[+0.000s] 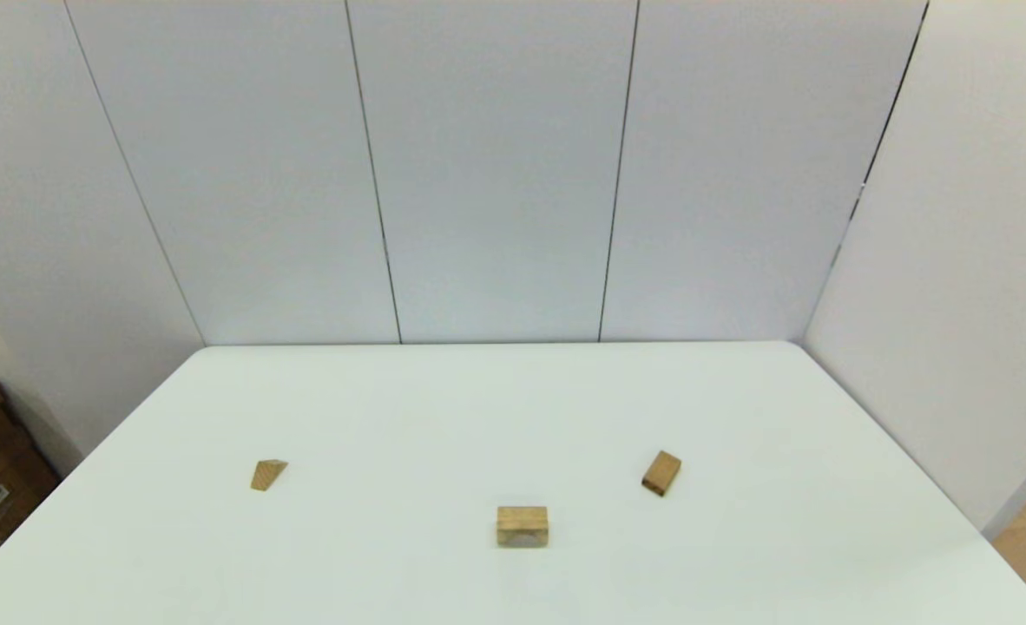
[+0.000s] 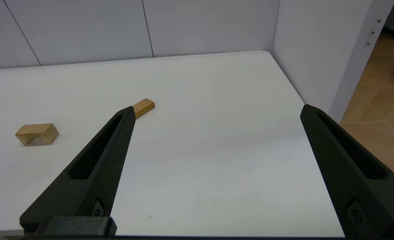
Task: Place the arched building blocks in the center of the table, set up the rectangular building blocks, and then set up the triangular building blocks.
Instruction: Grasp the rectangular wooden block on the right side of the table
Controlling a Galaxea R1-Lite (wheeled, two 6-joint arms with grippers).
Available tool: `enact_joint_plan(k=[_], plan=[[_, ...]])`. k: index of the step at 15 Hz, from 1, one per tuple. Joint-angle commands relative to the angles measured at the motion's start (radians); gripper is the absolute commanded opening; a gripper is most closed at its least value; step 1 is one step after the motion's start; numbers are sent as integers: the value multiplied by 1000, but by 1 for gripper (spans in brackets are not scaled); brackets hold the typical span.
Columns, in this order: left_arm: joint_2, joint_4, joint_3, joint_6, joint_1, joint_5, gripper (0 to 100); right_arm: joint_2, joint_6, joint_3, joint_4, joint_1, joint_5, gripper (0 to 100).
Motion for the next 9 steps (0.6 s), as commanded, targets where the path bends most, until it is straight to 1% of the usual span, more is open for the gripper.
enact_joint_plan(k=[1,2,5,7,9], plan=[[-159,-22,120,-3,24,-43,100,1,1,0,-1,0,0,100],[-188,-22,148,-5,30,-72,100,1,1,0,-1,0,0,100],[-234,-31,229,-29,28,-92,100,1,1,0,-1,0,0,100],[-234,-83,283,-26,28,-95,100,1,1,0,1,0,0,100],[-234,-177,360,-25,28,-95,100,1,1,0,-1,0,0,100]])
